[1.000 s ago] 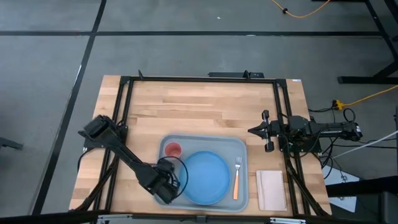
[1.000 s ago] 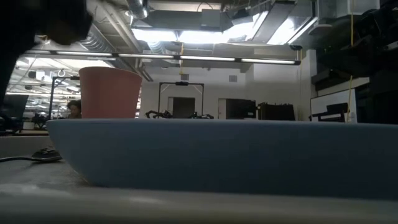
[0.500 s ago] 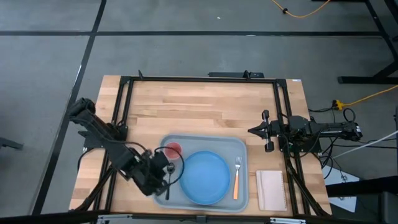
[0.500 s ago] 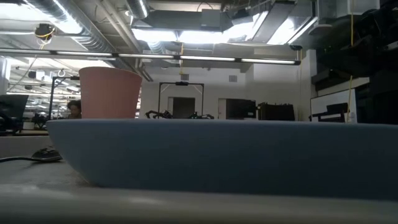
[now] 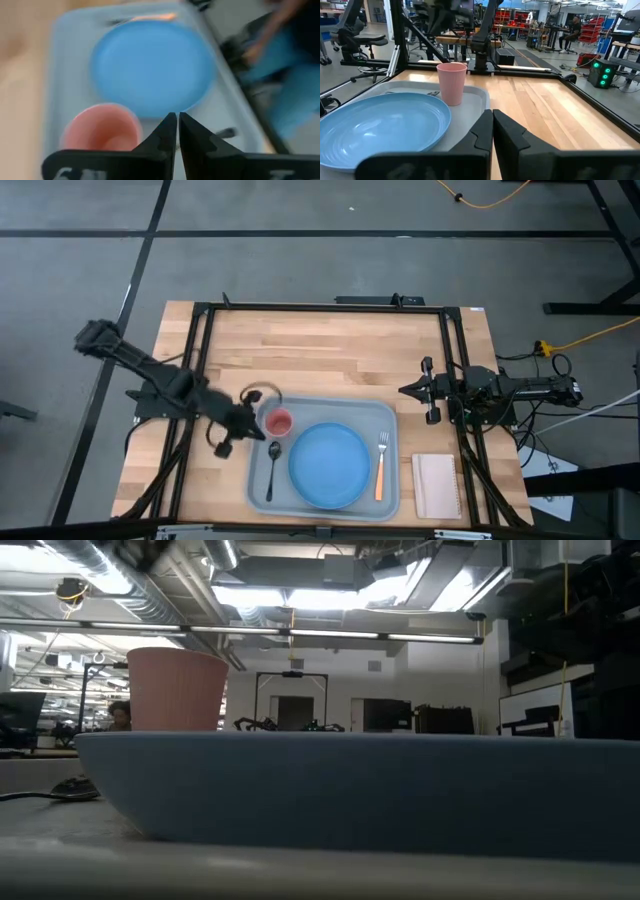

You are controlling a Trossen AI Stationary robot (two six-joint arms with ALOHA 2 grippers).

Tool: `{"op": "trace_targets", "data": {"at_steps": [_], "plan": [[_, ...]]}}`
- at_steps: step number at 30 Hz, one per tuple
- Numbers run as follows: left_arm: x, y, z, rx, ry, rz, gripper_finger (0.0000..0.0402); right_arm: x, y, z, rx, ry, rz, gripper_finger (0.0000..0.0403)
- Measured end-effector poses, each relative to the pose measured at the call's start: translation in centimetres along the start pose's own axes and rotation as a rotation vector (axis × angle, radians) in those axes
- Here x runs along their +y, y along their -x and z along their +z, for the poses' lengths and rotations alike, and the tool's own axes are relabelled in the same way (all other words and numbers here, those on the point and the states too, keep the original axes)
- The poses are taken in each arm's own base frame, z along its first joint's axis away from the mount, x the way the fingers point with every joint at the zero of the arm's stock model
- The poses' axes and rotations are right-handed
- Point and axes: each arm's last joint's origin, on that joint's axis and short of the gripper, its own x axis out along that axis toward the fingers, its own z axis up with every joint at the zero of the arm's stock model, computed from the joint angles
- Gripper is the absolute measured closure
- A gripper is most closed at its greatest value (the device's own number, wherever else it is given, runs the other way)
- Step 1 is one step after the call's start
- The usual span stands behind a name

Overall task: Pick and place plate/cup/fork/spoon on tray
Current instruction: Return to Home Position

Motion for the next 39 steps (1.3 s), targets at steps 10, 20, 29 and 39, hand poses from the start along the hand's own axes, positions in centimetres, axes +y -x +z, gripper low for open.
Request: {"op": "trace_targets", "data": {"at_steps": [10,20,29,39], "plan": [[9.6,-0.1,-6.2,-0.376,0.127,-0.164,0.0401,0.0,0.0,0.0,0.0,0.001,0.0,0.0386],[12.9,1.5,-7.2,-0.55,0.039,-0.185,0.0382,0.0,0.0,0.0,0.0,0.001,0.0,0.0386],[14.6,1.6,-7.4,-0.574,0.228,0.47,0.0371,0.0,0.0,0.0,0.0,0.0,0.0,0.0386],[15.4,2.2,-7.8,-0.654,0.49,0.778,0.0382,0.0,0.0,0.0,0.0,0.001,0.0,0.0386]]}}
